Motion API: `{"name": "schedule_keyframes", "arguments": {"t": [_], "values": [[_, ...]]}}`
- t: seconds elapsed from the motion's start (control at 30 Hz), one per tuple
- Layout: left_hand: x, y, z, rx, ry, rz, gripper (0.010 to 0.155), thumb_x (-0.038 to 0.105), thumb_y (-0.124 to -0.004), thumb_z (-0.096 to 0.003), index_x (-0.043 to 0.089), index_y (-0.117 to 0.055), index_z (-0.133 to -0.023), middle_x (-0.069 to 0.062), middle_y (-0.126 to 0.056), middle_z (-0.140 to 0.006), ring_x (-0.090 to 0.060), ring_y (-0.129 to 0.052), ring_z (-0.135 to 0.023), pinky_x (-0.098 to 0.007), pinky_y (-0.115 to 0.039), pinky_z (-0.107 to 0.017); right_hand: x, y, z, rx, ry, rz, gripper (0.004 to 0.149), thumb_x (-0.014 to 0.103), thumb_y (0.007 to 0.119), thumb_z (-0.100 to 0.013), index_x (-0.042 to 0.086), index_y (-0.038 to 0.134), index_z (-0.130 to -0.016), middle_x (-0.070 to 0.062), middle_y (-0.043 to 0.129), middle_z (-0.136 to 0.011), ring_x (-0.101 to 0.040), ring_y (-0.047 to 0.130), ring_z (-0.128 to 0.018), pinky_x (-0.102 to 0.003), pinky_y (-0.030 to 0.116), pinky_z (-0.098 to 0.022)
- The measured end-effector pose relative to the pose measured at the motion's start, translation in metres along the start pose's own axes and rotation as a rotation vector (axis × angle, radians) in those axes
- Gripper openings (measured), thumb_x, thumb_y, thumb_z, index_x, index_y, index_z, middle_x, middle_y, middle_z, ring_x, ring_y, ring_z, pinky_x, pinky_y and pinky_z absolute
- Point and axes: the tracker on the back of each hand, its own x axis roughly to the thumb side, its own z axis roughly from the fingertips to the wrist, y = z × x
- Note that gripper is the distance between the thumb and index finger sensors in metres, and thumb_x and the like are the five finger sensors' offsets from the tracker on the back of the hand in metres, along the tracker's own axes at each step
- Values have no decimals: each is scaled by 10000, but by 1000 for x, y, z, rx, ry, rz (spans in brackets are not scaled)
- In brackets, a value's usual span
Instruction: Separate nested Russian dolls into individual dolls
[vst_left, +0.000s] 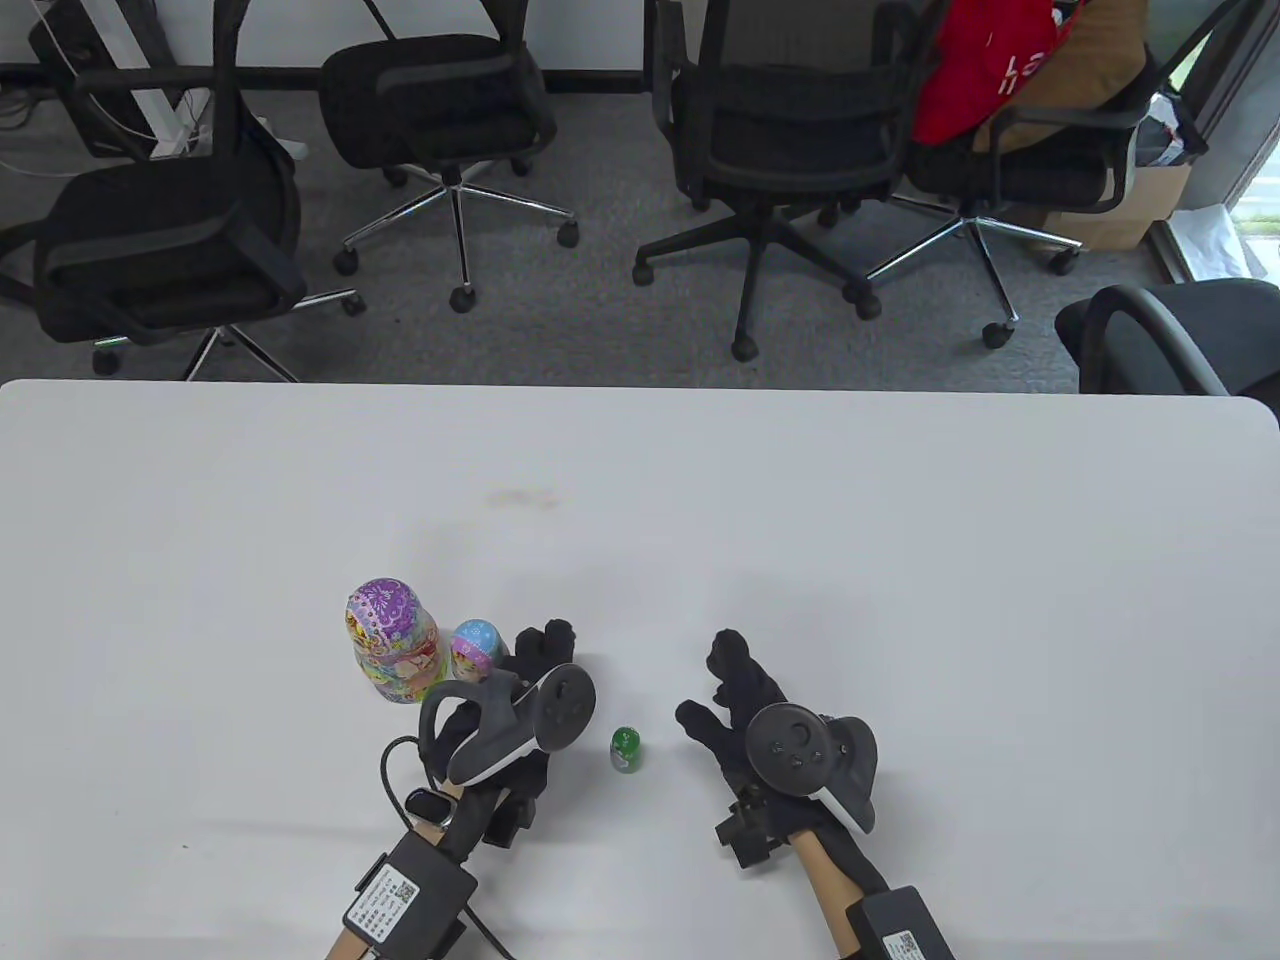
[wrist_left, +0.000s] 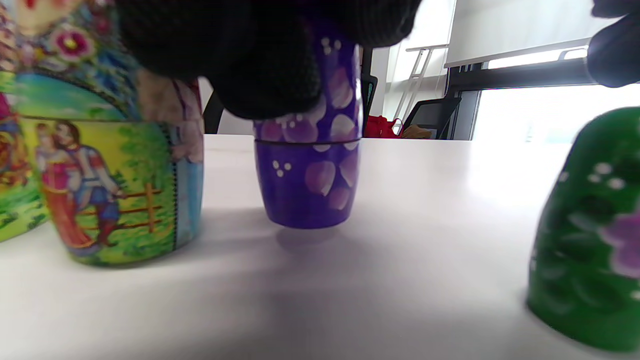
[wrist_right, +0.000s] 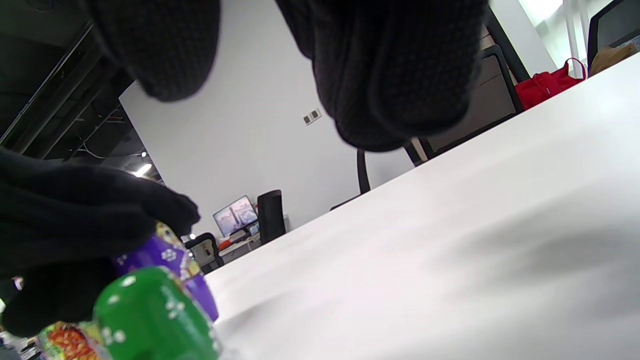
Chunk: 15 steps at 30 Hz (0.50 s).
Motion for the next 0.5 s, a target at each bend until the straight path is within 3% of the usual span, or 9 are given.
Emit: {"name": "schedule_keyframes", "arguments": {"t": [0.5], "values": [[-2,-6,-5,-34,27,2,588,347,-660,-591,120,-646,-1133,-230,-808,-1042,-172,-989,-554,-240,-933,-318,-4,-2,0,3,19,-2,817,429,781,-456,-39,486,-1057,-232,755,-958,-350,897,-687,-388,850,-502]]}}
